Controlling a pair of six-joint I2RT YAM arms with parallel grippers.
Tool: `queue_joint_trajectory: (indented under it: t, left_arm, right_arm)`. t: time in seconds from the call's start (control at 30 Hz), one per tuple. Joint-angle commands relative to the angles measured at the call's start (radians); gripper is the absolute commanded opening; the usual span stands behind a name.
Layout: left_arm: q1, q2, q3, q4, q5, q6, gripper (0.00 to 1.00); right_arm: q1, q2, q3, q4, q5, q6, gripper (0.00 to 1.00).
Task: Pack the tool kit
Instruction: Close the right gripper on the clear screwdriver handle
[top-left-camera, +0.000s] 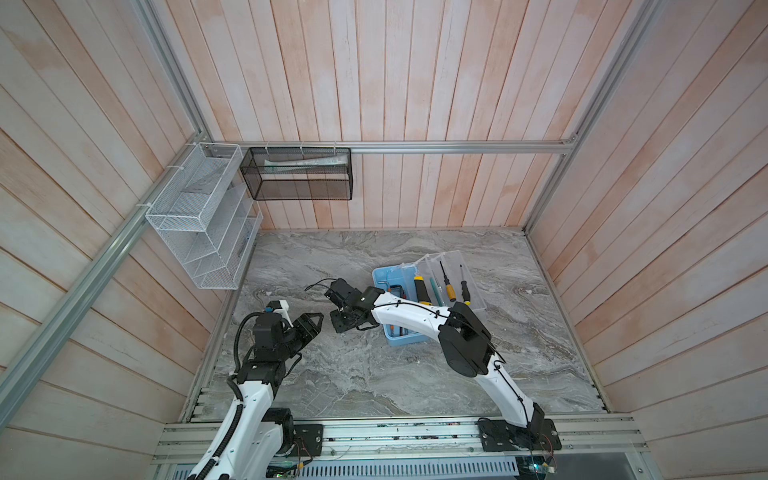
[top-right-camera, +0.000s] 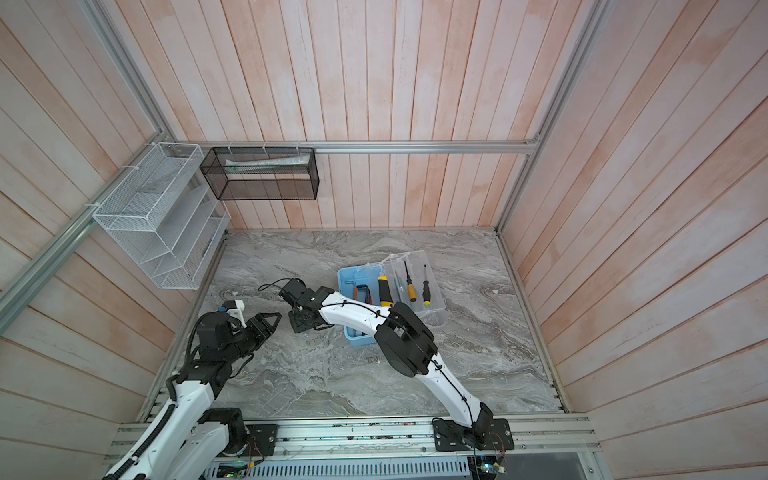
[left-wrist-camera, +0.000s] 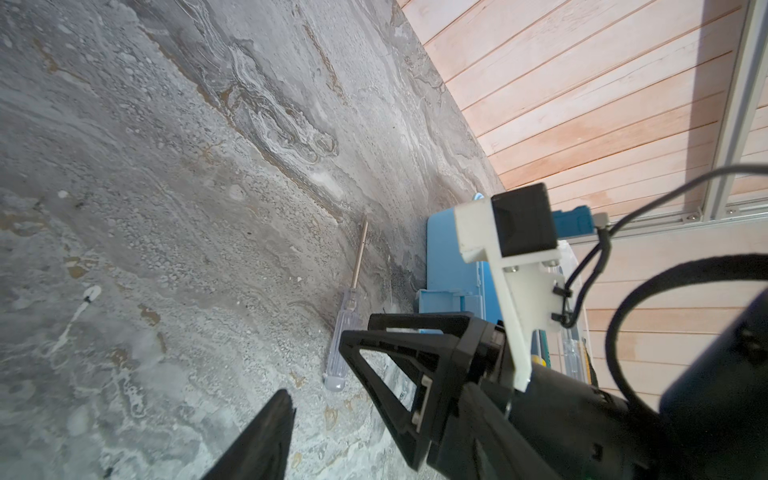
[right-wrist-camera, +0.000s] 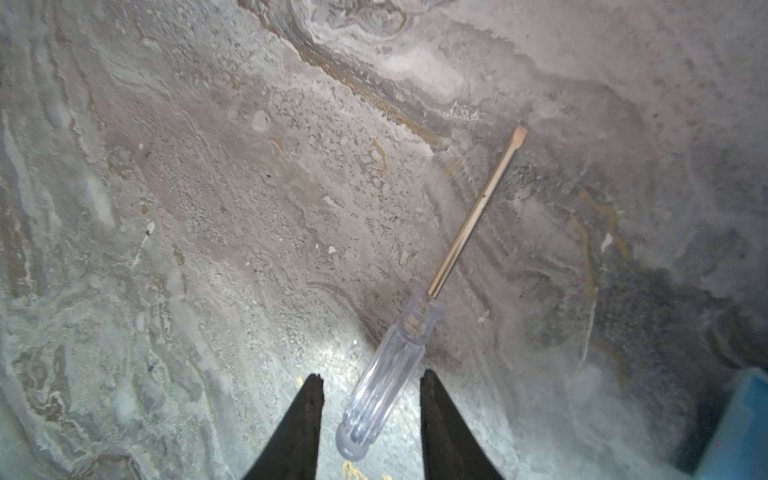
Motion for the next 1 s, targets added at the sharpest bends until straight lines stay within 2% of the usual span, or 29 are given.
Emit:
queue_joint_trajectory:
  t: [0.0,0.3,0.8,0.87,0.97]
  left_arm:
    - [0.008,0.004,-0.021,0.008,0.017,0.022,0.66]
    - [0.008,0.020,-0.026,0.020,0.023,0.022,0.66]
    - [0.008,0.036,-0.026,0.038,0.037,0.023,0.66]
    - [0.008,0.040,-0.023,0.037,0.041,0.027,0.66]
    - [0.008,0.046,-0.018,0.041,0.049,0.033,0.66]
  right_arm:
    - [0.009,0.036,0.042,-0.053,0.027,-0.012,0.37]
    - [0.013,0.081,0.085,-0.083,0.041,-0.022,0.37]
    - [0.010,0.099,0.083,-0.097,0.055,-0.025,0.25]
    - [0.009,0.097,0.080,-0.096,0.055,-0.026,0.23]
    - [0.008,0.092,0.080,-0.095,0.049,-0.034,0.13]
